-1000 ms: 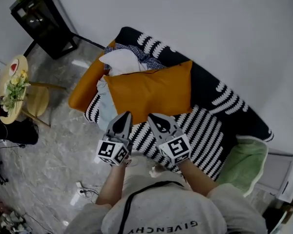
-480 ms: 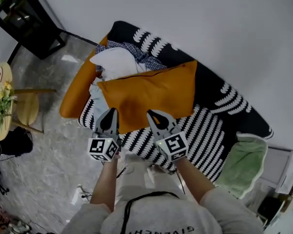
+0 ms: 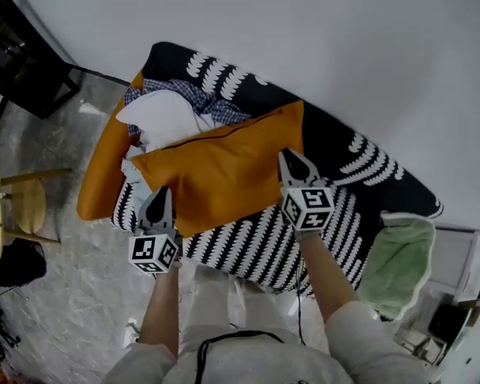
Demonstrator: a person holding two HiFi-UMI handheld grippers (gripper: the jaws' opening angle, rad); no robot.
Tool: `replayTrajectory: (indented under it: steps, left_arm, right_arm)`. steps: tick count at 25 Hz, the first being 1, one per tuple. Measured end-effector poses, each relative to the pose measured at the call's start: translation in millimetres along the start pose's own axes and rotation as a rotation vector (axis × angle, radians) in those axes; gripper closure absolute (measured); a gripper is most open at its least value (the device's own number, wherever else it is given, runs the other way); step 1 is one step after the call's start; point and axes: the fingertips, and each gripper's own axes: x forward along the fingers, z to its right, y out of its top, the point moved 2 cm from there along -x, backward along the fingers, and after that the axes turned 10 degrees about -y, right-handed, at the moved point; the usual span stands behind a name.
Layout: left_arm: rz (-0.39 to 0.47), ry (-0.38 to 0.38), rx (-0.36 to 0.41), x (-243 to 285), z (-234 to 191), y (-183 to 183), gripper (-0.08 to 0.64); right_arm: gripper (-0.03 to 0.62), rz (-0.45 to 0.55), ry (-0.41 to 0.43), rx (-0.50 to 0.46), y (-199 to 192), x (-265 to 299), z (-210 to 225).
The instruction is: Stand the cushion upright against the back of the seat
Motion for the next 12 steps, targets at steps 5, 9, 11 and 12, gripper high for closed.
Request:
replayTrajectory:
  steps: [5,9,11,12]
  left_arm:
    - [-0.020,0.022,-0.005,4,-20,-12,0.532]
    - [-0.025,0.036,0.019,11,-34,-11,0.532]
    - [-0.018,0.066,0.024,11,-43,-10,0.532]
    - [-0.014,0.092,0.023,10,-49,-9,0.532]
  right_arm:
    - [0.449,-0.055,-0.112,0.017,6,57,65]
    - [0.371,-0.168,-0.143,0.158,-6,100,94]
    - [0.362,-0.218,-0.134,0.234,-13,113,101]
    - [0.362,-0.236,-0.130,0.262,-14,118,103]
